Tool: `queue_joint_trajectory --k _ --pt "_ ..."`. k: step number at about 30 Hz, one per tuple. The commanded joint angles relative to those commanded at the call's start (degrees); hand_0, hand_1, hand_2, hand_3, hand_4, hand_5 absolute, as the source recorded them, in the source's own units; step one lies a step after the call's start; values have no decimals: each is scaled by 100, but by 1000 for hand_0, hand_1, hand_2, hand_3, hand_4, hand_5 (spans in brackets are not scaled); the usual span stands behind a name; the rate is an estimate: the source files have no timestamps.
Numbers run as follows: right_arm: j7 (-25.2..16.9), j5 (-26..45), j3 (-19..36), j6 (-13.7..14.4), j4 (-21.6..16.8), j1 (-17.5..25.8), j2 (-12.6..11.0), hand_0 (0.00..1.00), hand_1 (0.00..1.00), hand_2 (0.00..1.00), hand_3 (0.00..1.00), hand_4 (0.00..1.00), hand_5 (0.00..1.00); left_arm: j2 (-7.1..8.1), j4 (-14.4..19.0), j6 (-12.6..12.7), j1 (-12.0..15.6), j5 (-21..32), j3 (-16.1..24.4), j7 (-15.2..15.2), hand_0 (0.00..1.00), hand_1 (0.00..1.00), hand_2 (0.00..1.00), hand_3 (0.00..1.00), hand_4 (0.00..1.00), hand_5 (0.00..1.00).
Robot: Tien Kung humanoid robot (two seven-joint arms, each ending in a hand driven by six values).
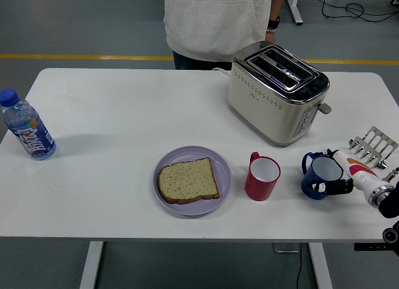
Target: Pick up the cup,pour liquid into bread,place the cup on the desk
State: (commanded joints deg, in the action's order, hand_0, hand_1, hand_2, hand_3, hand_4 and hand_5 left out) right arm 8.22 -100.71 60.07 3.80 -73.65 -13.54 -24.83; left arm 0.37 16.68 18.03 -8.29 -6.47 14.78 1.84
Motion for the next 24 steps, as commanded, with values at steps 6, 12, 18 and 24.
queue_joint_trajectory --k 6,12,18,24 --pt "2 -23 12 -8 -2 -3 -2 678 651 803 823 807 152 3 1 -1 -2 12 -8 -9 694 707 709 565 252 998" --pt "-3 -46 27 -23 -4 -1 -1 690 663 820 828 815 158 7 2 -2 -7 20 -15 -11 694 707 709 565 252 998" --pt "-56 -118 55 -165 -3 1 3 729 707 858 840 833 168 4 3 -1 -6 12 -9 -7 694 707 709 566 252 998" --pt "-91 -127 60 -177 -5 9 10 761 736 878 854 839 173 3 3 -1 -5 27 -17 -14 694 707 709 565 252 998"
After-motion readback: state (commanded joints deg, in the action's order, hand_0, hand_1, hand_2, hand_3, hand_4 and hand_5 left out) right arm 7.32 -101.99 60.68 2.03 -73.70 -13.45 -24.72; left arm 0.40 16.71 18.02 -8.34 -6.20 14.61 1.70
